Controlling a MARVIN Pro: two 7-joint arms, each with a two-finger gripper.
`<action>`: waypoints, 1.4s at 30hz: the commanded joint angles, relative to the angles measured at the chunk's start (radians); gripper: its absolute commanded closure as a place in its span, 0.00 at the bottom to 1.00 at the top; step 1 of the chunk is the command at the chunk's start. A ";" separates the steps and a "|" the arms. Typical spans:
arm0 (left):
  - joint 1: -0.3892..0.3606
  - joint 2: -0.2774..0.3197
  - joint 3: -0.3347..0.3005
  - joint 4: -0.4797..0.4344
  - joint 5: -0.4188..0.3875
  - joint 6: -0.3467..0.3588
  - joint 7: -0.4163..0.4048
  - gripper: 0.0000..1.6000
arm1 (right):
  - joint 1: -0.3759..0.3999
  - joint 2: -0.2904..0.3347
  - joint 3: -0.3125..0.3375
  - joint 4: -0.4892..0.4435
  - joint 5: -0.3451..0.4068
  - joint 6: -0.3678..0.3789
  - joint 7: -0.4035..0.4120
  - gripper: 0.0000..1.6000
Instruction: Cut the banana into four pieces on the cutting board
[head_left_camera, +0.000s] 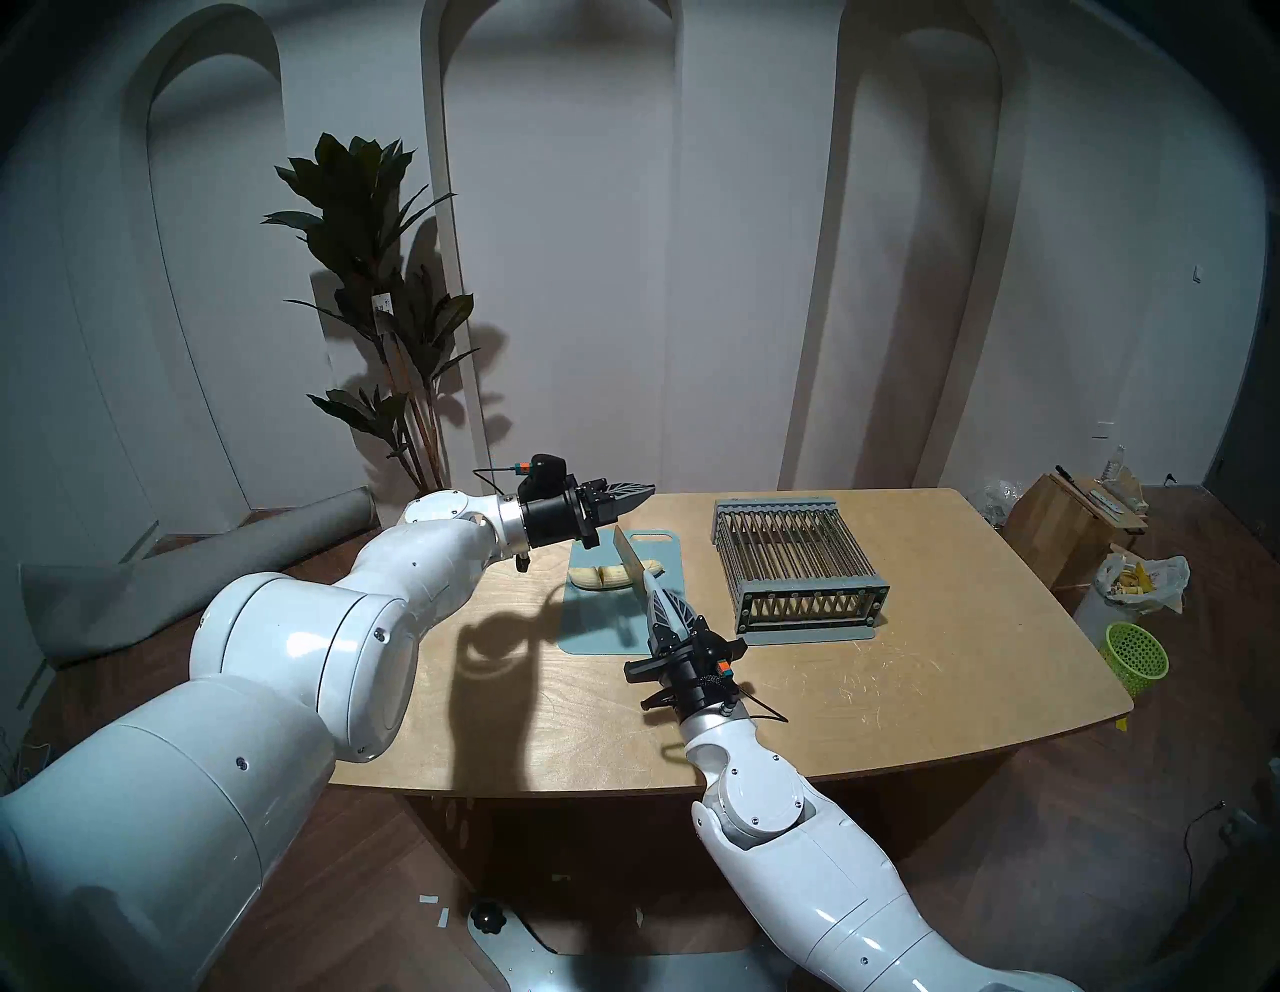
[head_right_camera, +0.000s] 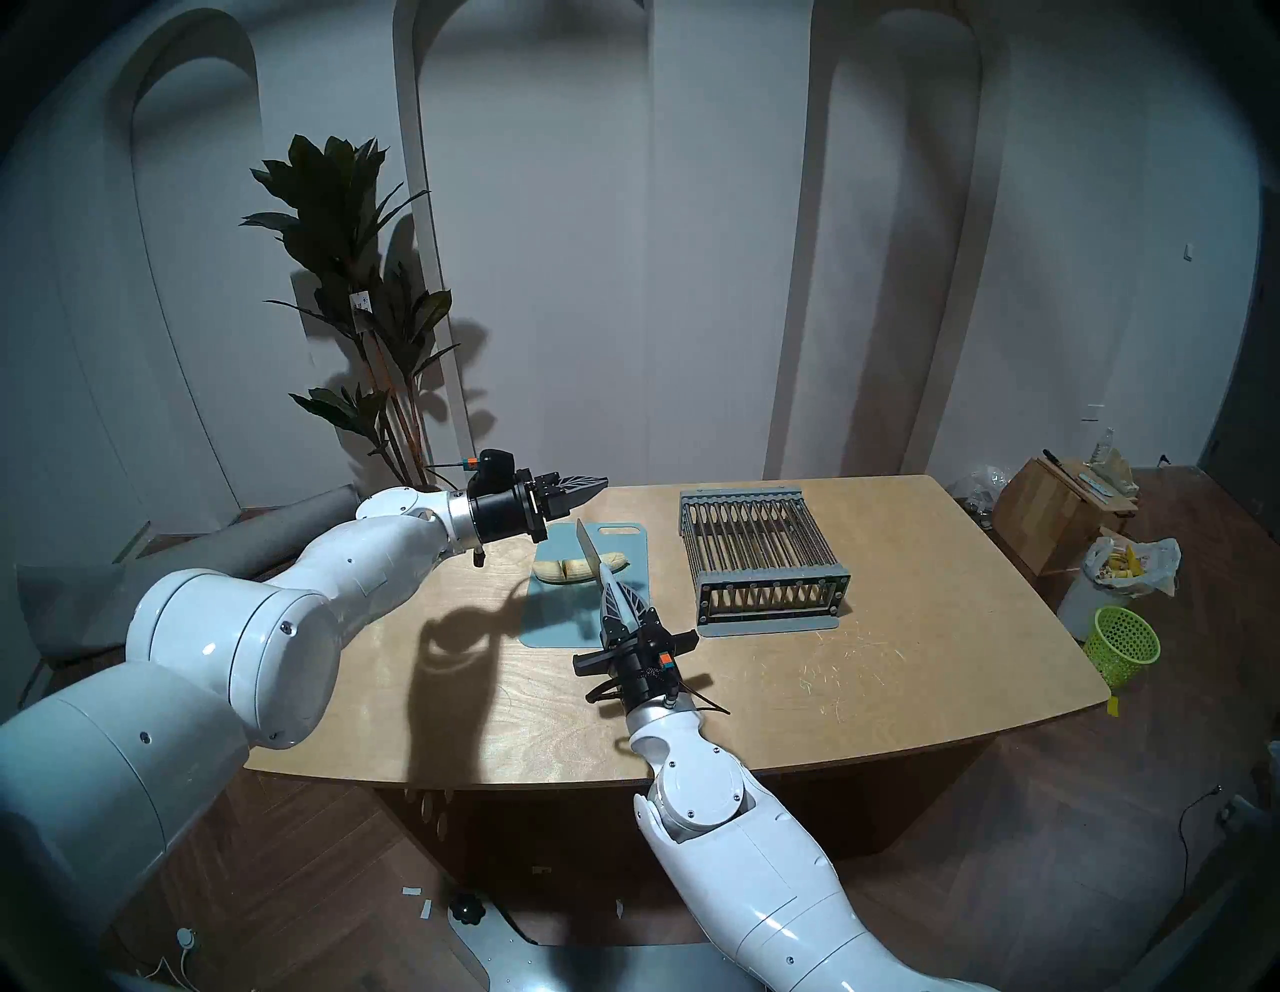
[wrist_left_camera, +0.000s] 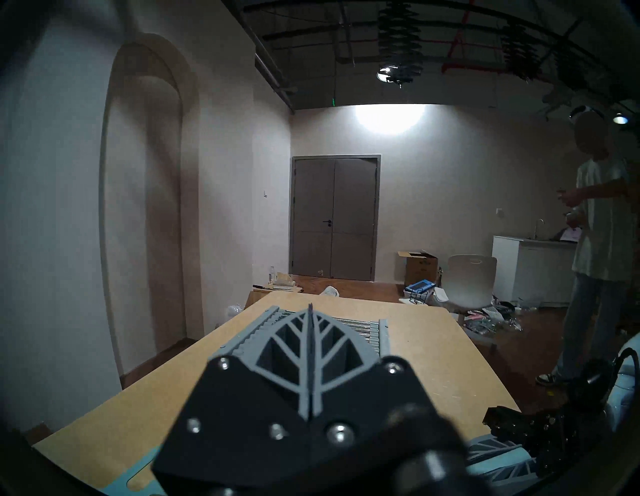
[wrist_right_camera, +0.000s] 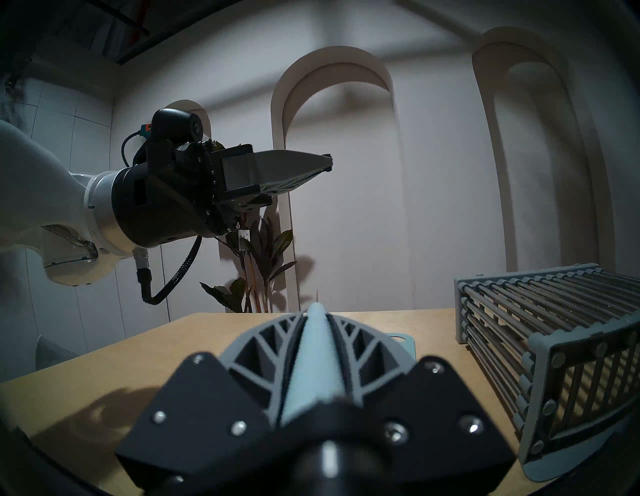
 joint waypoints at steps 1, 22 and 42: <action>-0.029 -0.014 0.007 -0.007 0.008 -0.019 -0.004 1.00 | 0.025 -0.011 -0.002 -0.005 0.012 -0.006 0.015 1.00; -0.014 -0.003 0.037 0.021 0.063 -0.038 0.021 1.00 | 0.049 -0.005 0.003 0.032 0.047 -0.016 0.040 1.00; 0.005 -0.026 0.058 0.023 0.105 -0.038 0.077 1.00 | 0.037 0.000 0.021 0.049 0.072 -0.017 0.057 1.00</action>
